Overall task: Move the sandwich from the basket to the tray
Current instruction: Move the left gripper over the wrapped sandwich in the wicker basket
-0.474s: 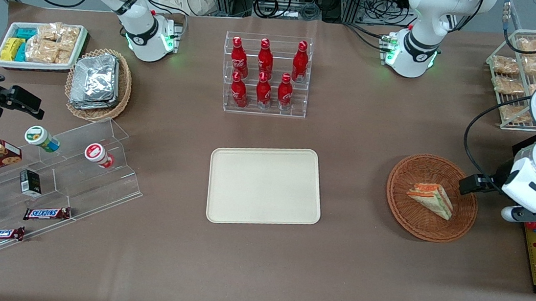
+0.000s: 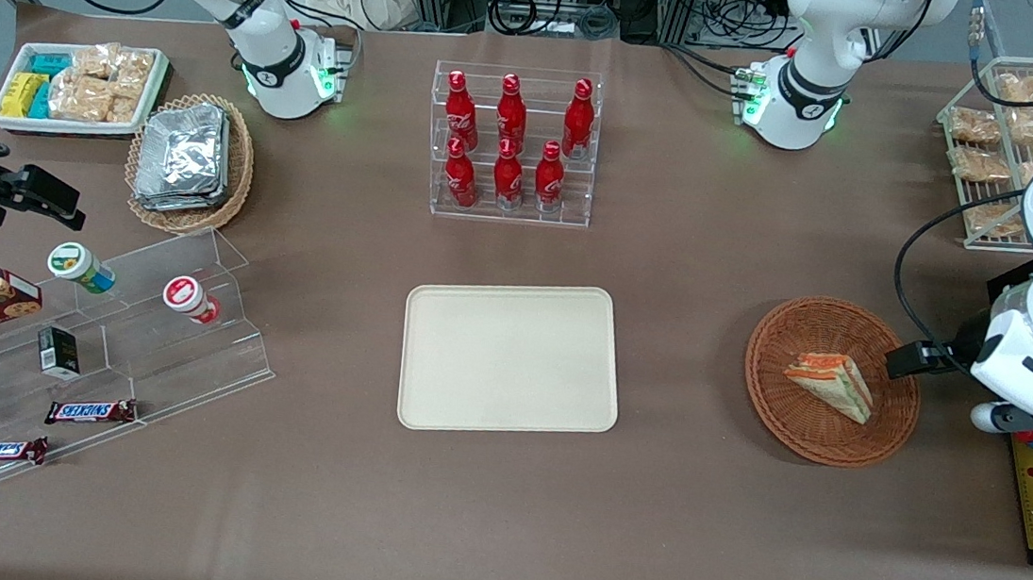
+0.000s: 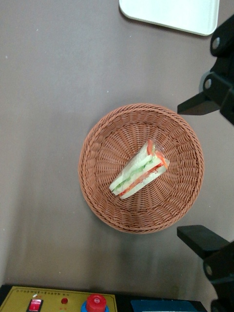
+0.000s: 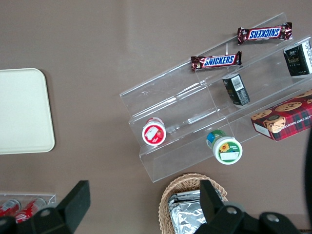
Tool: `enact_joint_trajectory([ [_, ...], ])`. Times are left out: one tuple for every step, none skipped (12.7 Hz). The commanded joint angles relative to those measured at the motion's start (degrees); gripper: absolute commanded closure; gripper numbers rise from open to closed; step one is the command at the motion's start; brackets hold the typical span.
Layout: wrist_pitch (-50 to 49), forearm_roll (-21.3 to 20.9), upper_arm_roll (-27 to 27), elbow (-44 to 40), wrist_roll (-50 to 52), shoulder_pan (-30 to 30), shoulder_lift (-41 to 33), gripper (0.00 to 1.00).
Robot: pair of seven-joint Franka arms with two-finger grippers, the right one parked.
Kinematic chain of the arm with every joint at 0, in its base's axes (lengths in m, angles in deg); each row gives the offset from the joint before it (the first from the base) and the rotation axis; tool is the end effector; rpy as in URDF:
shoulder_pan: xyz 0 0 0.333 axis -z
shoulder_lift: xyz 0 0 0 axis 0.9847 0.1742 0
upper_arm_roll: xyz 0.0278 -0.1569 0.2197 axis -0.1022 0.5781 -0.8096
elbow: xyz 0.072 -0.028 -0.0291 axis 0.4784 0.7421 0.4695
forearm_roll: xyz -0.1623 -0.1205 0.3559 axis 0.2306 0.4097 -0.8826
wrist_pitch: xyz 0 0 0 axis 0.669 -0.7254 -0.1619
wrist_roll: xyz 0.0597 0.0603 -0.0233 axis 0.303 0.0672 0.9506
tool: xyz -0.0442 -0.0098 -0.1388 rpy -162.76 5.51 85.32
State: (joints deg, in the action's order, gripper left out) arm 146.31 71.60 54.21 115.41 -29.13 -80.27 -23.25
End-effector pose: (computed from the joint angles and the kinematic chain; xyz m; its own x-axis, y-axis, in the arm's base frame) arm 0.6310 -0.0055 0.3980 0.9834 0.1787 -0.0311 0.1780 -0.9837 -0.0239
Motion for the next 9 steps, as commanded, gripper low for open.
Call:
enact_joint_trajectory([
  [-1.5, -1.0, -0.6, 0.1, 6.2, 0.1, 1.8, 0.0],
  [-1.5, -0.8, -0.6, 1.7, 12.2, 0.1, 1.8, 0.0],
  [-1.3, -0.8, -0.6, 2.7, 18.3, 0.1, 2.0, 0.0],
  [-1.1, -0.7, -0.6, 3.4, 23.0, 0.1, 2.2, 0.0],
  [-0.8, -0.6, -0.6, 4.5, 26.9, -0.7, 2.9, 0.0],
  [0.4, 0.4, -0.6, 6.2, 29.4, -2.8, 3.2, 0.0],
  [3.5, 0.8, -0.6, 9.0, 30.7, -3.1, 3.1, 0.0],
  [8.0, 1.1, -0.6, 11.7, 32.5, -3.2, 3.3, 0.0],
  [12.1, 1.1, -0.6, 14.2, 34.6, -3.2, 3.7, 0.0],
])
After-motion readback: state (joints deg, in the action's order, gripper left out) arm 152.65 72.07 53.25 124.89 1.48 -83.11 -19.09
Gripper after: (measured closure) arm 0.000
